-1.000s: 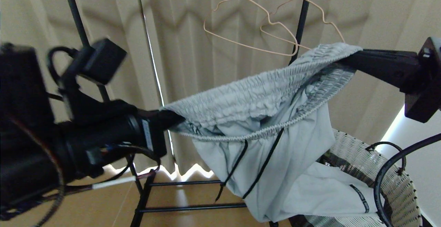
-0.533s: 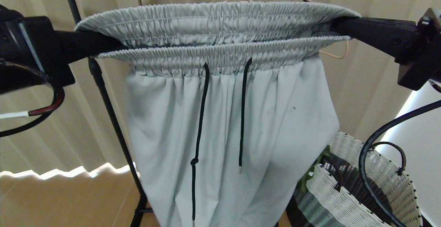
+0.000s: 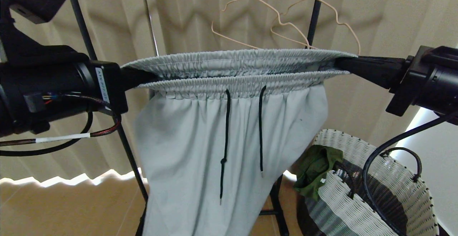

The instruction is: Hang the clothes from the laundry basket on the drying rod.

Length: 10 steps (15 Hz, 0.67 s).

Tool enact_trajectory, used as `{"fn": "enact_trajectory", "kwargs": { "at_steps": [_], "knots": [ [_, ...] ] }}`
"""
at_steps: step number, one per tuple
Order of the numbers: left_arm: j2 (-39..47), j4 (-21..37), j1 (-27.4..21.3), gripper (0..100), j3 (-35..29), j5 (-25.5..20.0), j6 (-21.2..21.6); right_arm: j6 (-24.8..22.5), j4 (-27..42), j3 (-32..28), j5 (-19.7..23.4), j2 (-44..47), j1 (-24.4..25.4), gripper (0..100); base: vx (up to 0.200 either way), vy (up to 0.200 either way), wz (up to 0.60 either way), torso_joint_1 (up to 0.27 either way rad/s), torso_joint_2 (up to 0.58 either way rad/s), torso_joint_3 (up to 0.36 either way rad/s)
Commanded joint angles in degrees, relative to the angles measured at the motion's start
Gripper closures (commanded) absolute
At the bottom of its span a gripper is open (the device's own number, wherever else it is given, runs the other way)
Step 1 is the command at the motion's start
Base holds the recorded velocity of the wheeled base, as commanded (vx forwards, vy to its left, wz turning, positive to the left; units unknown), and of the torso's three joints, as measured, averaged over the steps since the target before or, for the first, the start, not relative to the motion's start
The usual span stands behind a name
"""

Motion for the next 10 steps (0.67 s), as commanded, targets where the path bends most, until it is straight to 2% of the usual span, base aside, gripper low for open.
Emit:
{"fn": "enact_trajectory", "kwargs": {
  "at_steps": [1, 3, 5, 8, 10],
  "knots": [
    [1.73, -0.05, -1.22, 100, -0.43, 0.06, -0.11, -0.01, -0.01, -0.21, -0.03, -0.20, -1.43, 100, 0.000, 0.000, 0.00, 0.000, 0.00, 0.000],
    [2.34, -1.02, -1.49, 100, -0.52, -0.03, -0.11, -0.01, -0.01, -0.21, -0.03, -0.29, -2.13, 100, 0.000, 0.000, 0.00, 0.000, 0.00, 0.000],
    [4.63, -6.47, -1.75, 100, -1.31, -0.38, -0.02, -0.10, 2.63, -0.30, -0.38, -2.75, -2.30, 100, 0.000, 0.000, 0.00, 0.000, 0.00, 0.000],
    [11.84, -7.35, -2.72, 100, -7.46, -0.21, -0.11, -0.19, 13.71, -2.50, -0.12, -8.90, -2.13, 100, 0.000, 0.000, 0.00, 0.000, 0.00, 0.000],
    [15.44, -7.26, -2.36, 100, -10.63, -0.21, -0.11, -0.19, 17.22, -1.71, 0.67, -11.18, -0.99, 100, 0.000, 0.000, 0.00, 0.000, 0.00, 0.000]
  ]
}}
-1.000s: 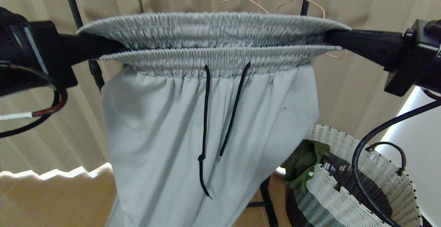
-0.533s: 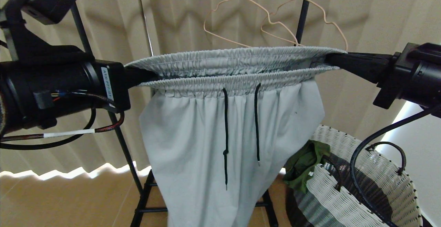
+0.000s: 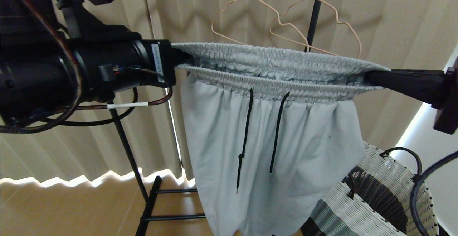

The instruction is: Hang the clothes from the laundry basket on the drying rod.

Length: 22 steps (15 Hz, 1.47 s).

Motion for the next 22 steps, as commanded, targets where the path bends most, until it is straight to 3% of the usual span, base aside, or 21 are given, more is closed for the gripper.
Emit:
{"fn": "enact_trajectory", "kwargs": {
  "at_steps": [1, 4, 7, 8, 10, 12, 13, 16, 22],
  "knots": [
    [7.29, 0.18, 0.19, 100, -4.54, 0.04, -0.03, -0.04, 1.89, 1.87, 1.97, -4.90, 3.44, 100, 0.000, 0.000, 0.00, 0.000, 0.00, 0.000],
    [8.44, 0.27, 0.89, 100, -4.89, -0.05, 0.14, -0.57, 1.37, 3.89, 6.62, -5.07, 4.49, 100, 0.000, 0.000, 0.00, 0.000, 0.00, 0.000],
    [6.24, 3.17, 0.89, 100, -3.48, -0.49, 0.32, -1.09, 1.28, 3.89, 6.45, -4.46, 4.05, 100, 0.000, 0.000, 0.00, 0.000, 0.00, 0.000],
    [3.95, 6.51, 0.89, 100, -3.13, -2.07, 0.58, -2.24, 1.19, 3.89, 6.36, -4.02, 3.61, 100, 0.000, 0.000, 0.00, 0.000, 0.00, 0.000],
    [-1.93, 14.07, 0.98, 100, -3.22, -10.07, 0.58, -6.37, -1.80, 3.98, 6.36, -1.56, -0.78, 100, 0.000, 0.000, 0.00, 0.000, 0.00, 0.000],
    [-7.82, 18.55, 0.98, 100, -3.22, -16.40, 1.64, -6.72, -10.50, 3.54, 6.45, 3.28, -2.10, 100, 0.000, 0.000, 0.00, 0.000, 0.00, 0.000],
    [-9.84, 19.96, 0.98, 100, -3.13, -17.28, 2.96, -6.72, -14.28, 3.36, 6.45, 5.65, -2.10, 100, 0.000, 0.000, 0.00, 0.000, 0.00, 0.000],
    [-13.18, 23.91, 0.63, 100, -1.90, -17.37, 4.19, -6.46, -22.89, 1.96, 6.54, 11.54, -2.10, 100, 0.000, 0.000, 0.00, 0.000, 0.00, 0.000],
    [-15.29, 23.56, 0.63, 100, 2.23, -17.28, 4.27, -6.46, -25.00, 0.72, 6.54, 14.44, -2.01, 100, 0.000, 0.000, 0.00, 0.000, 0.00, 0.000]
  ]
}}
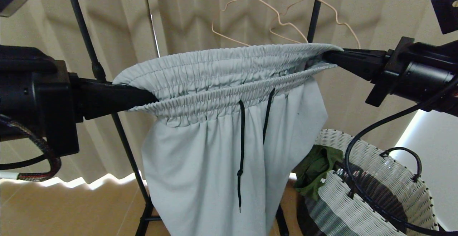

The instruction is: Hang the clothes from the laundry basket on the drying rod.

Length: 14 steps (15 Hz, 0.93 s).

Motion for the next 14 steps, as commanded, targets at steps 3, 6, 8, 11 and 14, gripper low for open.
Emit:
{"fn": "enact_trajectory", "kwargs": {
  "at_steps": [3, 6, 8, 11, 14],
  "knots": [
    [4.34, -4.71, 0.43, 100, -0.35, 8.36, 2.37, -0.11, 1.45, -0.28, -2.02, -2.63, -0.07, 100, 0.000, 0.000, 0.00, 0.000, 0.00, 0.000],
    [10.23, -15.61, -0.01, 100, 1.32, 19.96, 2.63, -0.11, 6.98, 0.68, -2.72, -7.03, -0.07, 100, 0.000, 0.000, 0.00, 0.000, 0.00, 0.000],
    [10.06, -17.28, -0.10, 100, 2.64, 19.96, 2.72, -0.11, 7.07, 2.79, -2.81, -7.47, -0.07, 100, 0.000, 0.000, 0.00, 0.000, 0.00, 0.000],
    [8.39, -17.19, -0.10, 100, 2.38, 19.78, 2.81, -0.11, 7.07, 2.00, -2.72, -7.11, -0.07, 100, 0.000, 0.000, 0.00, 0.000, 0.00, 0.000],
    [7.95, -17.19, -0.10, 100, 2.47, 19.78, 2.81, -0.11, 7.07, 2.35, -2.72, -7.38, 0.02, 100, 0.000, 0.000, 0.00, 0.000, 0.00, 0.000]
  ]
}}
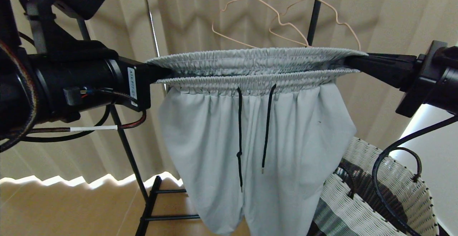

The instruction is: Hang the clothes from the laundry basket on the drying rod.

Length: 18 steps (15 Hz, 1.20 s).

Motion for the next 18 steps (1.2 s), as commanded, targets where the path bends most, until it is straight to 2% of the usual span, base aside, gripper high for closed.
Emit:
{"fn": "enact_trajectory", "kwargs": {
  "at_steps": [1, 10, 14, 15, 18],
  "knots": [
    [-0.34, -0.08, -0.10, 100, -0.13, 0.03, -0.01, -0.01, -0.04, 0.15, 0.06, -0.36, 0.07, 100, 0.000, 0.000, 0.00, 0.000, 0.00, 0.000],
    [-0.60, -0.08, -0.71, 100, -0.31, 0.03, 0.17, -0.01, 0.49, 0.41, -0.20, -0.53, -0.02, 100, 0.000, 0.000, 0.00, 0.000, 0.00, 0.000],
    [-0.52, -0.08, -0.80, 100, -0.22, 0.03, 0.08, -0.01, 2.07, 0.41, -3.28, -0.62, 0.07, 100, 0.000, 0.000, 0.00, 0.000, 0.00, 0.000],
    [-0.52, -0.08, -0.80, 100, -0.22, 0.03, 0.17, -0.01, 2.60, 0.41, -3.28, -0.88, 0.07, 0, 0.000, 0.000, 0.00, 0.000, 0.00, 0.000],
    [-0.52, -0.08, -0.54, 100, 0.13, 0.12, 0.17, -0.01, 2.16, 3.49, -3.28, -3.61, 0.07, 0, 0.000, 0.000, 0.00, 0.000, 0.00, 0.000]
  ]
}}
